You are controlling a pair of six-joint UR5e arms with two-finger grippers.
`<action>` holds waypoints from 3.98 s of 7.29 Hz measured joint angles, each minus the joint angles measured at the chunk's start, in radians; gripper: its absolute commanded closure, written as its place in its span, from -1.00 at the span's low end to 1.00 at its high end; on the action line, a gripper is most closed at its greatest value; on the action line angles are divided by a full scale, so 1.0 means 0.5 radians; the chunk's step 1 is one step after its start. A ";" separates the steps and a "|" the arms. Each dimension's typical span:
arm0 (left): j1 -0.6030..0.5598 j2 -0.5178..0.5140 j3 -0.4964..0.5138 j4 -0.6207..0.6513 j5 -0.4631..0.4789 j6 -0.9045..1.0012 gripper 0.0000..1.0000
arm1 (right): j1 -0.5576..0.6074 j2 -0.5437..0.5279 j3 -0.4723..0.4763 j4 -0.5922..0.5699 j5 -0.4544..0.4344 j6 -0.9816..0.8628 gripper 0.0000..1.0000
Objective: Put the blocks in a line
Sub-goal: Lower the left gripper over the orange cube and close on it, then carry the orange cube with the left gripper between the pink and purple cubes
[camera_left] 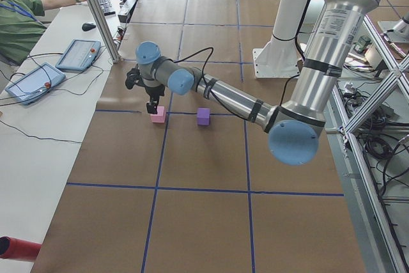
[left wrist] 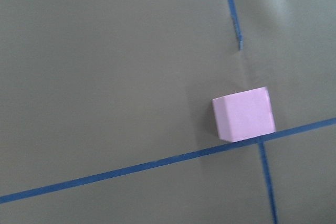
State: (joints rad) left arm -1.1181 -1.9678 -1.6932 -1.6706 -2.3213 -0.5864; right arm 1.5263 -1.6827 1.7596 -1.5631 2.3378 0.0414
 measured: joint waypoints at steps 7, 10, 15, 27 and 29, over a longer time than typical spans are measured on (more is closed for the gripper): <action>0.893 -0.525 0.279 -0.146 0.685 -1.009 -1.00 | 0.000 0.000 0.000 0.000 0.000 0.000 -1.00; 0.979 -0.535 0.379 -0.165 0.711 -1.059 -0.98 | 0.000 0.000 0.001 0.000 0.000 0.000 -1.00; 1.006 -0.526 0.483 -0.296 0.700 -1.055 0.93 | 0.000 0.000 0.001 0.000 0.000 0.000 -1.00; 0.450 0.136 0.323 -0.309 0.429 -0.312 -1.00 | 0.000 0.000 0.000 0.000 0.000 0.000 -1.00; 0.446 0.147 0.305 -0.297 0.414 -0.325 -1.00 | 0.000 0.000 0.000 0.000 0.000 0.000 -1.00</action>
State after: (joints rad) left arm -0.8951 -1.8942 -1.5406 -1.8189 -2.1144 -0.7487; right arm 1.5263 -1.6828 1.7595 -1.5631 2.3378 0.0414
